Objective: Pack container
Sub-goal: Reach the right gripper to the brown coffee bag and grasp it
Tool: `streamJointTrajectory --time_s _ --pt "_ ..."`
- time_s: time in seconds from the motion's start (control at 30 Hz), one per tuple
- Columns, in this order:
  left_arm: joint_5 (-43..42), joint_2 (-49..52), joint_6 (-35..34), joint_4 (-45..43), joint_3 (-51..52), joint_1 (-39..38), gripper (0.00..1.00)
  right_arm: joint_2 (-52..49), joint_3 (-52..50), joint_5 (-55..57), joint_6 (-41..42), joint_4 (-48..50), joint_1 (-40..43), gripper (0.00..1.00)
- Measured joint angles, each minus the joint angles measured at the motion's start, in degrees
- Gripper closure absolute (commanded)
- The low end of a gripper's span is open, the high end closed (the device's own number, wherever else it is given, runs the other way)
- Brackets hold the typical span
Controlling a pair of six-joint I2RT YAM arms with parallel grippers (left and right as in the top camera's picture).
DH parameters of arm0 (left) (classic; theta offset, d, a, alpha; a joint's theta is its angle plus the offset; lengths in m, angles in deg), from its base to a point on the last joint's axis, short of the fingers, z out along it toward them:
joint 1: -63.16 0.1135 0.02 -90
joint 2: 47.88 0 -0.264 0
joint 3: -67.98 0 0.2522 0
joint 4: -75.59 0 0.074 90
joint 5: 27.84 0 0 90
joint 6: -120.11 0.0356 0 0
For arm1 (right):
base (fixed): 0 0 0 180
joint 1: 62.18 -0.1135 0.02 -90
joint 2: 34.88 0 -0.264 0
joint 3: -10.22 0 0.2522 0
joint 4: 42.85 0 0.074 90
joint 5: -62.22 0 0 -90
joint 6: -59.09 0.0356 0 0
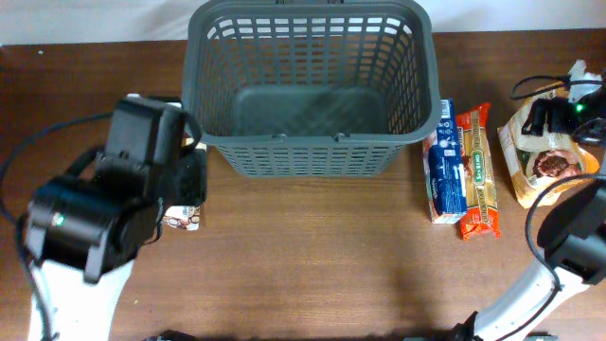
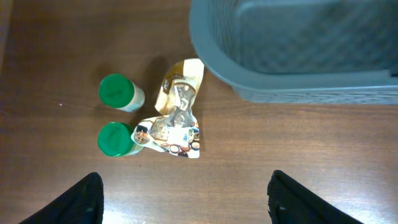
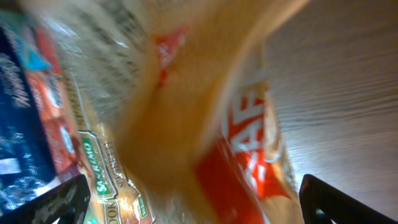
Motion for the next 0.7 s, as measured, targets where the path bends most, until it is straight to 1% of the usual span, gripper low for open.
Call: streamJointTrajectory --time_s 0.13,0.17,0.2,0.23,0.3,0.33,0.37,0.4,0.43,0.5,0.53,0.7 --pt "0.0 3.0 0.0 0.0 0.0 0.0 0.29 -3.4 0.0 -0.2 0.5 -1.1 -0.1 0.01" --pt "0.0 3.7 0.0 0.0 0.0 0.0 0.26 -4.3 0.0 -0.2 0.6 -1.2 -0.2 0.01" --pt "0.0 4.3 0.0 0.0 0.0 0.0 0.02 -4.8 -0.2 -0.2 0.6 -1.1 -0.2 0.01" --pt "0.0 4.9 0.0 0.0 0.0 0.0 0.01 -5.3 -0.3 -0.2 0.6 -0.9 -0.3 0.02" --pt "0.0 5.7 -0.1 0.0 0.0 0.0 0.00 -5.9 -1.0 -0.1 0.8 -0.4 -0.5 0.01" --pt "0.0 6.0 0.0 0.0 0.0 0.0 0.01 -6.1 -1.2 -0.1 1.0 -0.3 -0.7 0.07" --pt "0.0 6.3 0.0 0.0 0.0 0.0 0.01 -6.2 -1.5 -0.1 1.1 -0.2 -0.7 0.17" --pt "0.0 6.5 0.0 0.0 0.0 0.0 0.01 -6.3 -1.8 0.1 1.5 0.0 -0.8 0.32" --pt "0.0 6.6 0.0 0.0 0.0 0.0 0.01 -6.3 -2.1 0.2 1.9 0.1 -0.9 0.45" --pt "0.0 6.7 0.0 0.1 0.0 0.0 0.00 -6.3 -3.0 0.5 2.0 0.3 -1.0 0.82" --pt "0.0 6.8 0.0 0.3 0.0 0.0 0.01 -6.3 -3.5 0.3 2.2 0.5 -1.1 0.96" --pt "0.0 6.8 0.0 1.1 0.0 0.0 0.01 -6.0 -3.7 0.5 6.0 0.6 -1.6 0.96"
